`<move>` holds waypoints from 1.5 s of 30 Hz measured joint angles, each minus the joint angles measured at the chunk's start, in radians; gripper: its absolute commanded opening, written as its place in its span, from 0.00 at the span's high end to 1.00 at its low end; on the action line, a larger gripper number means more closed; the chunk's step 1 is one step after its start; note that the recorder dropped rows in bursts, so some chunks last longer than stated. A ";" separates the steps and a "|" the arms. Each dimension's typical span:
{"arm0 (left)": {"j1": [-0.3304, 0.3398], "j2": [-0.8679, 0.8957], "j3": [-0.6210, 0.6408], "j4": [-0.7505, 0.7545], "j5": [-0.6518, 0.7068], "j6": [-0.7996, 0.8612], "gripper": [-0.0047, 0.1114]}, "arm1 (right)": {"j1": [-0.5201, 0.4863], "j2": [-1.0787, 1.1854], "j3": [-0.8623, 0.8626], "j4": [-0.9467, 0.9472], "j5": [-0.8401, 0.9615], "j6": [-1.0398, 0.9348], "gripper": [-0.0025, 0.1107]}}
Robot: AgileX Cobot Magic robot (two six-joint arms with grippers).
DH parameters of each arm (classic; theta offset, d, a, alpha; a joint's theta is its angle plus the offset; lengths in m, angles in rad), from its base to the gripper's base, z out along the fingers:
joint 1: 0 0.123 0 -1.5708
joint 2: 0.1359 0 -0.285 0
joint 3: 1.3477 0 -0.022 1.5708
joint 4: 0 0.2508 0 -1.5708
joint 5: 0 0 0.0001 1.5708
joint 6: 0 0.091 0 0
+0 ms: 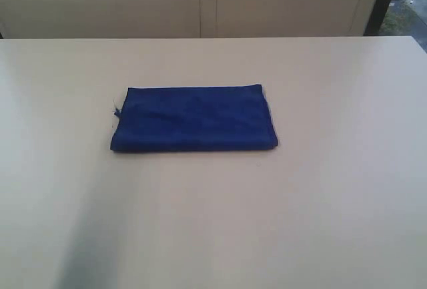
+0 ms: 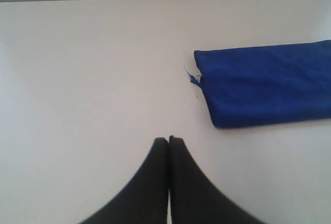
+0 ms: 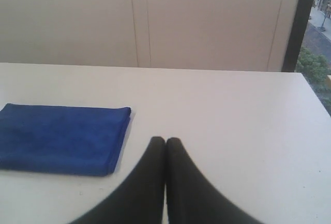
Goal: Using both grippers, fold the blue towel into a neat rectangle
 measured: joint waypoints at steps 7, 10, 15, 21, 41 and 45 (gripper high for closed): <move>0.000 0.000 0.000 0.000 0.000 0.000 0.96 | 0.000 -0.074 0.000 -0.031 0.000 0.000 0.98; 0.000 0.000 0.000 0.000 0.000 0.000 0.96 | 0.000 -0.101 0.000 -0.069 0.000 0.000 0.98; 0.000 0.000 0.000 0.000 0.000 0.000 0.96 | 0.000 -0.117 0.007 -0.116 -0.002 0.083 0.98; 0.000 0.000 0.000 0.000 0.000 0.000 0.96 | 0.000 -0.119 0.041 -0.143 -0.002 0.133 0.98; 0.000 0.000 0.000 0.000 0.000 0.000 0.96 | 0.000 -0.251 0.322 -0.147 0.010 0.137 0.98; 0.000 0.000 0.000 0.000 0.000 0.000 0.96 | 0.000 -0.251 0.322 -0.147 0.010 0.137 0.98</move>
